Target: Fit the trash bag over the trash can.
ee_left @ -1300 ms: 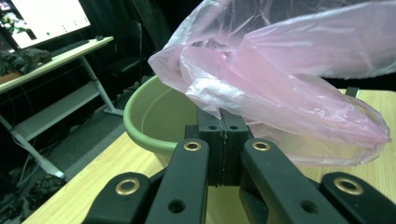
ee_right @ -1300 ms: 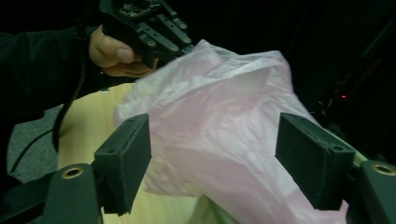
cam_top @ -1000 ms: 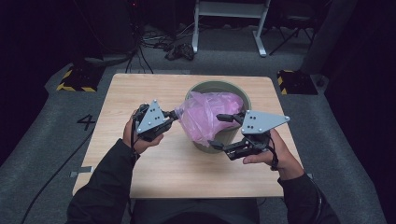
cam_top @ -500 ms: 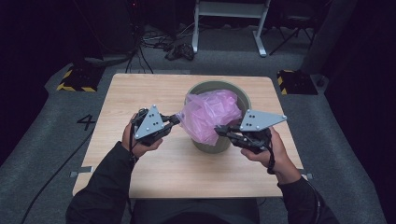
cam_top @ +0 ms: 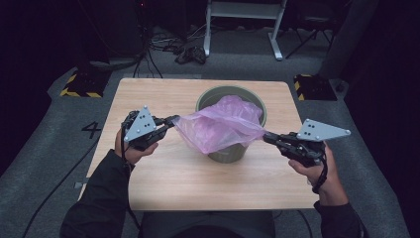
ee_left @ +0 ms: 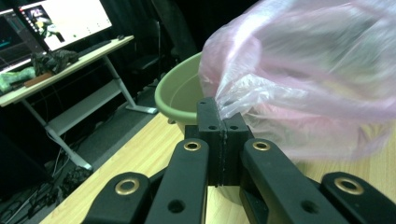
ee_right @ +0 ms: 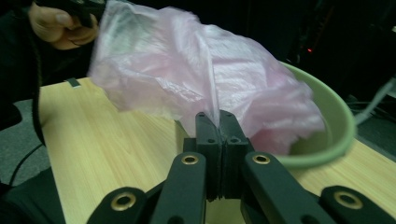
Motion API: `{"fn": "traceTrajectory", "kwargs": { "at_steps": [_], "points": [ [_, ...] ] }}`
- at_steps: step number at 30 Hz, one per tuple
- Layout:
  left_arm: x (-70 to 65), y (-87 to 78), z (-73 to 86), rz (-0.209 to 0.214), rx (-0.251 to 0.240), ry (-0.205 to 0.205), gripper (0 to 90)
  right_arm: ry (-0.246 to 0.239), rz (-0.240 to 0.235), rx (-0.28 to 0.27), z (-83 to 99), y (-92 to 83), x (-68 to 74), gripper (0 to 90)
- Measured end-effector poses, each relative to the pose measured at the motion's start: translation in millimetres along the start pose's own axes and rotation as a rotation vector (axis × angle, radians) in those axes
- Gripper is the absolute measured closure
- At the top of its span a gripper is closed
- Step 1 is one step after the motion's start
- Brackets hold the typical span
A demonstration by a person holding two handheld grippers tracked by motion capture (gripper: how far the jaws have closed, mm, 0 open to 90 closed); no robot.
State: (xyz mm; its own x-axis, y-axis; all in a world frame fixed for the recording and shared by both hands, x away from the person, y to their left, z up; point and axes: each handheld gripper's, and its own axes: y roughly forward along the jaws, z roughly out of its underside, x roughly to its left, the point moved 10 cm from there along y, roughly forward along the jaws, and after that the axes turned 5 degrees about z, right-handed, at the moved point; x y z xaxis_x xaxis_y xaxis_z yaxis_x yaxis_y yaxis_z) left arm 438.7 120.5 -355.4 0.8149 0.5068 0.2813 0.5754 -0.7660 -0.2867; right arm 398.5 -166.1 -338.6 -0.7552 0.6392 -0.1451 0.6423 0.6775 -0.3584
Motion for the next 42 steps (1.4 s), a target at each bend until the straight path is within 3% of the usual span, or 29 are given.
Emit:
{"fn": "traceTrajectory", "kwargs": {
  "at_steps": [7, 13, 17, 21, 24, 25, 27, 32, 34, 36, 38, 39, 41, 42],
  "points": [
    [-0.7, 2.8, 14.6, 0.016, 0.031, -0.014, 88.2, 0.074, 0.042, 0.032, 29.4, -13.4, -22.6, 89.2],
    [-10.6, 0.7, 22.0, 0.038, 0.051, -0.002, 84.8, 0.109, 0.052, 0.058, 49.6, -15.6, -29.7, 89.2],
    [-21.4, -4.3, 16.5, 0.074, 0.025, 0.002, 74.4, 0.099, 0.057, 0.058, 52.6, -17.0, -30.0, 83.9],
    [-36.5, -7.4, 7.1, 0.089, 0.005, -0.015, 44.7, 0.070, 0.053, 0.049, 48.9, -17.9, -25.0, 80.6],
    [-50.3, -8.1, 1.7, 0.106, -0.013, -0.013, 34.6, 0.056, 0.044, 0.053, 48.0, -17.1, -21.3, 77.1],
    [-53.7, -6.8, 0.9, 0.098, -0.005, 0.005, 32.1, 0.050, 0.049, 0.058, 48.5, -16.6, -21.4, 73.3],
    [-58.0, -4.5, -2.0, 0.092, -0.007, 0.025, 30.2, 0.048, 0.047, 0.065, 48.8, -15.7, -21.0, 57.5],
    [-57.9, 0.6, -8.5, 0.064, -0.026, 0.033, 33.0, 0.012, 0.036, 0.087, 50.1, -20.0, -17.5, 36.1],
    [-59.6, 1.2, -9.4, 0.074, -0.027, 0.040, 34.6, -0.017, 0.038, 0.095, 49.9, -25.0, -15.4, 29.2],
    [-62.0, 1.8, -9.9, 0.079, -0.031, 0.049, 37.3, -0.032, 0.038, 0.091, 47.5, -32.0, -14.3, 26.9],
    [-64.7, 1.8, -10.3, 0.074, -0.027, 0.081, 47.9, -0.030, 0.049, 0.061, 40.7, -40.5, -15.6, 25.1],
    [-66.1, 1.9, -10.8, 0.079, -0.027, 0.094, 48.6, -0.030, 0.051, 0.044, 36.2, -45.0, -15.8, 25.0],
    [-72.1, 1.3, -11.7, 0.117, -0.029, 0.108, 60.4, -0.034, 0.051, 0.005, 26.1, -53.2, -15.3, 25.0],
    [-73.1, 1.8, -12.1, 0.111, -0.027, 0.118, 61.9, -0.040, 0.047, -0.009, 21.5, -56.2, -14.1, 24.9]
  ]
}}
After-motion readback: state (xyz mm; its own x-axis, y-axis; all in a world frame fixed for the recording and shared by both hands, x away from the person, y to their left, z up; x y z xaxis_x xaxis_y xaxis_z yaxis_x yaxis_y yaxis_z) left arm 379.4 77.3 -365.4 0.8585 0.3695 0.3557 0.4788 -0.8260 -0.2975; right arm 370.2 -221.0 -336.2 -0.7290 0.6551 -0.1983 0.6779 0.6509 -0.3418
